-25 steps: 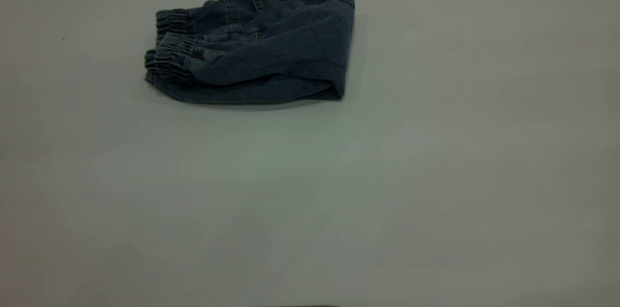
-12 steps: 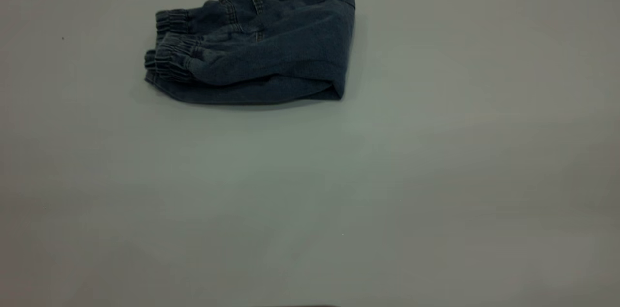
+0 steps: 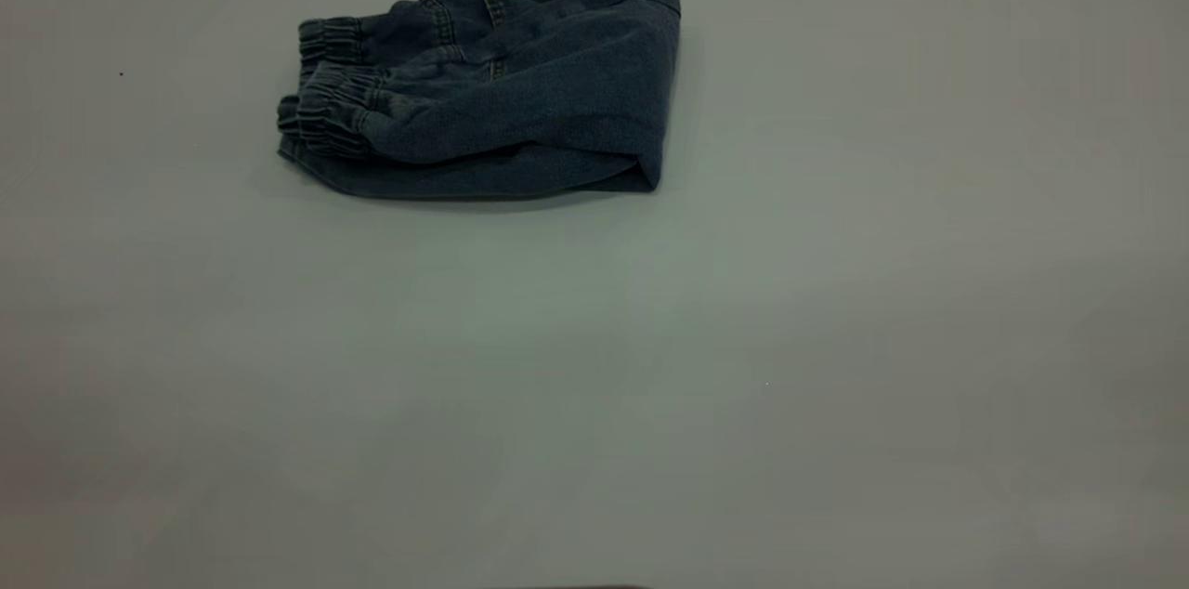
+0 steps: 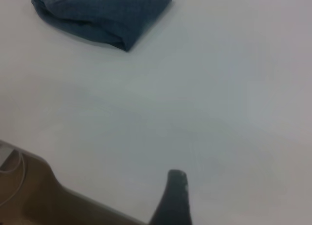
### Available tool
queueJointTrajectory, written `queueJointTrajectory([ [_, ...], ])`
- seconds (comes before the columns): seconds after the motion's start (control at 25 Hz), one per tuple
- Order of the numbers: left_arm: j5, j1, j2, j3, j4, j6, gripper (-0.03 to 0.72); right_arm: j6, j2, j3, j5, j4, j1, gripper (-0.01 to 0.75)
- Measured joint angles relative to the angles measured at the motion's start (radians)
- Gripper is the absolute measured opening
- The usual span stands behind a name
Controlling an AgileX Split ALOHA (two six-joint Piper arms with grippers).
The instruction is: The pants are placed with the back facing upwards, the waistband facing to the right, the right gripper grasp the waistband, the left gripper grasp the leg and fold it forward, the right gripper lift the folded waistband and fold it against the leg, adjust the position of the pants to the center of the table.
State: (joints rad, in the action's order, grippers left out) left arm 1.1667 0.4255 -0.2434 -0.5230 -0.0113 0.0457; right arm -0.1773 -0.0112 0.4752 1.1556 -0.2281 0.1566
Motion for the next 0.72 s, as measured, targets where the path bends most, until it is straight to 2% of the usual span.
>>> queueJointTrajectory([
  [0.24, -0.038, 0.0, 0.0, 0.031, 0.011, 0.011, 0.379, -0.001, 0.0, 0.0, 0.0, 0.0, 0.0, 0.583],
  [0.44, -0.046, 0.0, 0.0, 0.031, 0.08, 0.084, 0.379, -0.001, 0.0, 0.0, 0.0, 0.0, 0.0, 0.583],
  [0.72, -0.046, 0.0, 0.0, 0.031, 0.089, 0.1, 0.379, -0.002, 0.0, 0.0, 0.0, -0.002, 0.0, 0.573],
])
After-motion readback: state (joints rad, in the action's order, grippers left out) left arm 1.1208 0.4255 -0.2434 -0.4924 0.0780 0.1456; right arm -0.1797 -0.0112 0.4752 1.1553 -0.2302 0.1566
